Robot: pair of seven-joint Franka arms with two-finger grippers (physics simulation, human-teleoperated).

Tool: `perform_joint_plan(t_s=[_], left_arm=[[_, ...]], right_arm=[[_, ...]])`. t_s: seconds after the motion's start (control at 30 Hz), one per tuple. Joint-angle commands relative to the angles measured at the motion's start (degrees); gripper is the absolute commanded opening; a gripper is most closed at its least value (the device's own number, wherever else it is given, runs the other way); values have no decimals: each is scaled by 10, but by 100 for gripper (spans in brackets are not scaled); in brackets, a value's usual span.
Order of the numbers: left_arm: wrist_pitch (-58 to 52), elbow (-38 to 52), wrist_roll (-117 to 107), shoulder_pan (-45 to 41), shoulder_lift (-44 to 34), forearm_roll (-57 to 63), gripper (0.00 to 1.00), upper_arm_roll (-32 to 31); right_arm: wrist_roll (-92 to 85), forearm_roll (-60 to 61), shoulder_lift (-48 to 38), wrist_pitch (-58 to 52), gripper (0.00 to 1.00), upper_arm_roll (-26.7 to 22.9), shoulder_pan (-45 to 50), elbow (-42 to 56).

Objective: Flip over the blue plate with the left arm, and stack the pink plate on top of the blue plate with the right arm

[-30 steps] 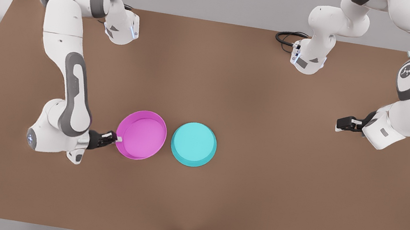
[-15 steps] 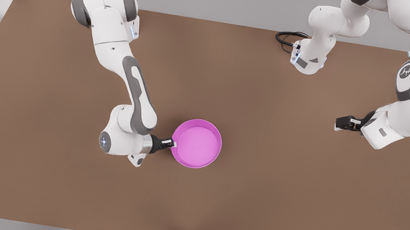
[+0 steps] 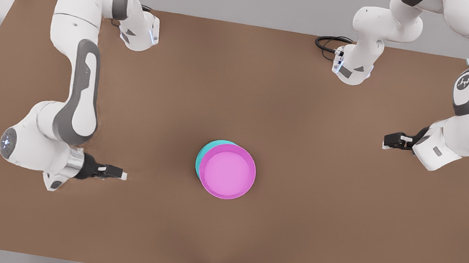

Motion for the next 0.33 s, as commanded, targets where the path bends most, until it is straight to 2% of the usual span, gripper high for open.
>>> perform_joint_plan(t_s=[0.0, 0.03, 0.07, 0.1, 0.13, 0.17, 0.2, 0.3], left_arm=[[-13, 0, -4, 0, 0, 1, 100, 0], [-26, -1, -2, -1, 0, 1, 100, 0], [-36, 0, -5, 0, -1, 1, 100, 0], [-40, 0, -4, 0, -1, 1, 100, 0], [-52, 0, -3, 0, -1, 1, 100, 0], [-53, 0, -4, 0, 0, 1, 100, 0], [-53, 0, 3, 0, 2, 1, 100, 0], [-51, 11, 1, -1, 9, 2, 100, -7]], right_arm=[[60, -153, -4, -275, 100, -28, -35, 89], [33, -209, -19, -320, 100, -35, -38, 121], [30, -250, -86, -334, 100, -29, -39, 116], [29, -321, -189, -328, 100, 24, -60, 45], [30, -401, -261, -304, 100, 126, -111, -15], [33, -420, -305, -281, 100, 141, -112, -71], [33, -422, -315, -270, 100, 145, -113, -86], [33, -421, -316, -271, 100, 147, -116, -85]])
